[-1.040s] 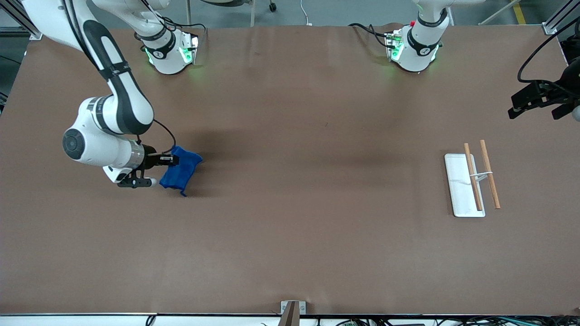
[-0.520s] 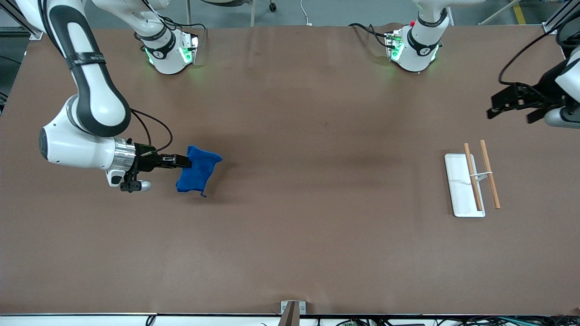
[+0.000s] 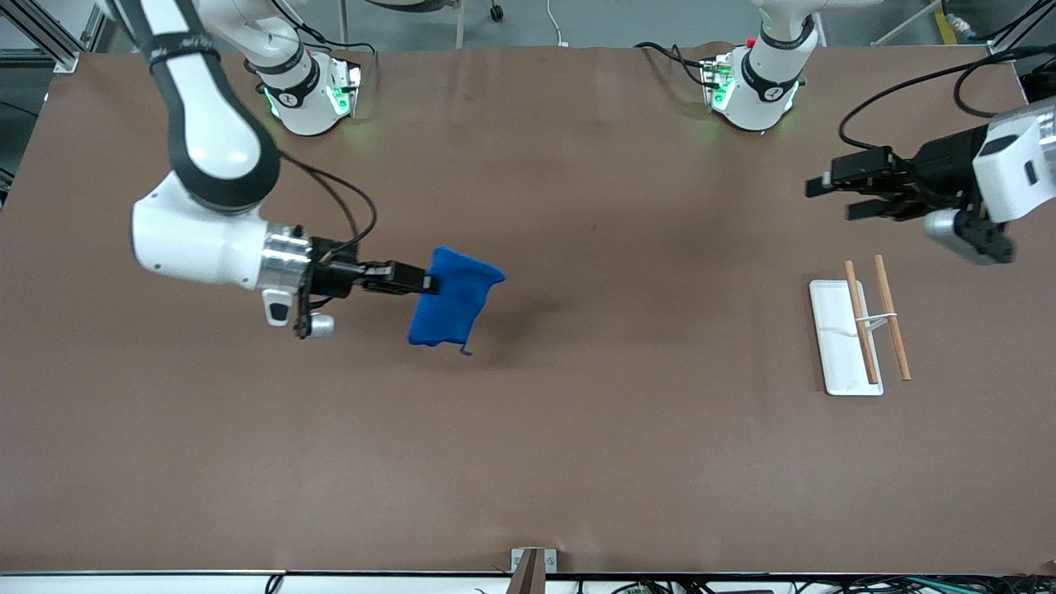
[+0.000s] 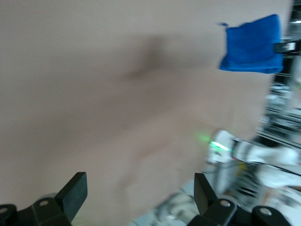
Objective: Right arm passes towel to left arm to hang
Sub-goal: 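Lift the towel with the right gripper while the left gripper reaches in, then close the left gripper on the towel held by the right gripper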
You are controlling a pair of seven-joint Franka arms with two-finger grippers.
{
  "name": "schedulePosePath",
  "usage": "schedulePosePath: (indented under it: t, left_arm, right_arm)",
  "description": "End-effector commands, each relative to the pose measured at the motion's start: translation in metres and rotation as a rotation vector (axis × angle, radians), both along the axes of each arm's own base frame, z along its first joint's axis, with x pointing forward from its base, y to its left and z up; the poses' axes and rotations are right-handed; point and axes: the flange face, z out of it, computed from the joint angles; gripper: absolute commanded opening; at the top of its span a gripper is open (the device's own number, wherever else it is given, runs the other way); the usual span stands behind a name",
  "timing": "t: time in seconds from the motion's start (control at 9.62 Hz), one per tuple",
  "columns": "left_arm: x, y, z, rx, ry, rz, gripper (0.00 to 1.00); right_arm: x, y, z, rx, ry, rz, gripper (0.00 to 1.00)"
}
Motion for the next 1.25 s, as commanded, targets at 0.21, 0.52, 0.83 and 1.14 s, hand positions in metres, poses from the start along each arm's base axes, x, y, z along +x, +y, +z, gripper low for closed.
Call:
schedulePosePath:
  t: [0.21, 0.52, 0.83, 1.14]
  left_arm:
    - [0.019, -0.029, -0.059, -0.33, 0.188, 0.008, 1.0]
    - [0.016, -0.054, -0.079, -0.512, 0.246, 0.033, 0.97]
    - [0.033, -0.058, -0.117, -0.542, 0.216, 0.082, 0.97]
    - [0.037, -0.075, -0.144, -0.535, 0.239, 0.083, 0.97]
  right_arm:
    - [-0.021, 0.104, 0.038, 0.18, -0.004, -0.128, 0.0]
    - [-0.029, 0.162, 0.032, 0.245, 0.024, -0.185, 0.0]
    - [-0.046, 0.193, 0.038, 0.279, 0.035, -0.184, 0.0]
    - [-0.052, 0.199, 0.043, 0.283, 0.032, -0.181, 0.0]
